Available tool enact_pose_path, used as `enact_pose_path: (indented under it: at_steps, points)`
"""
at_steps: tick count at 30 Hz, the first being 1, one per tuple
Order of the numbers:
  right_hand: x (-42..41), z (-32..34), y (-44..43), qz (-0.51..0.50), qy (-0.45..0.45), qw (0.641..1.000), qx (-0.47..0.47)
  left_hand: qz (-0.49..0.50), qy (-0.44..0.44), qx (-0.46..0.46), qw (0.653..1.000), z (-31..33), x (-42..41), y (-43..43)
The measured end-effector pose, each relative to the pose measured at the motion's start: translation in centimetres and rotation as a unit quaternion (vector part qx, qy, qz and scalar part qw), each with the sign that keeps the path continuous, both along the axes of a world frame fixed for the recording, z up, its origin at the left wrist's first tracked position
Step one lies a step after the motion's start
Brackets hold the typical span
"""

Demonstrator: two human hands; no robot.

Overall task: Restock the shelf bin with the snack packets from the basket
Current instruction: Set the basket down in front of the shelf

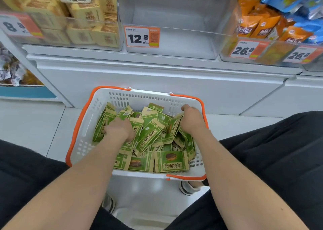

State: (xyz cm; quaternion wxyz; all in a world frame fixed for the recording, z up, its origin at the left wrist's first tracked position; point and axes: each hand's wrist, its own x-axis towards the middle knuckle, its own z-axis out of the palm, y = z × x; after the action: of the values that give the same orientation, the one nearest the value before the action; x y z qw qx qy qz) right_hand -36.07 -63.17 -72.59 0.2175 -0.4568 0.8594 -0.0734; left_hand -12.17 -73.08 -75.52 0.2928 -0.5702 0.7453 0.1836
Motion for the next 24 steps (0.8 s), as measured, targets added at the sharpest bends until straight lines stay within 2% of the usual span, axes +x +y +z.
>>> enact_pose_path:
  at_steps: [3,6,9,11,14,16,20,22,24]
  points:
    - [0.8,-0.9,-1.4,0.009,-0.019,0.999,0.041,0.001,0.001,-0.053,0.999,0.0,0.2,0.0]
    - [2.2,-1.6,-3.1,0.022,-0.081,0.994,0.070,-0.048,0.072,-0.091,0.992,-0.3,0.0,-0.9]
    - [3.7,-1.9,-5.4,0.069,-0.077,0.993,0.059,-0.115,0.166,-0.037,0.979,-1.0,-0.4,-1.8]
    - [4.5,-1.8,-6.8,0.101,-0.056,0.991,0.071,-0.105,0.203,0.023,0.973,-1.4,-0.6,-2.2]
    - [5.4,-1.2,-7.7,0.159,-0.028,0.979,0.128,-0.097,0.206,0.061,0.972,-1.7,-0.7,-2.6]
    - [5.6,-0.9,-7.9,0.173,-0.047,0.973,0.147,-0.103,0.190,0.074,0.974,-1.6,-0.3,-3.0]
    - [6.4,0.0,-9.0,0.165,-0.104,0.977,0.084,-0.070,0.217,0.079,0.970,-0.4,0.6,-3.8]
    - [7.1,0.4,-9.7,0.141,-0.119,0.982,0.031,-0.033,0.268,0.055,0.961,0.5,0.6,-3.9]
    - [7.8,0.6,-9.9,0.107,-0.133,0.985,-0.039,0.012,0.346,0.028,0.938,1.5,0.2,-3.5]
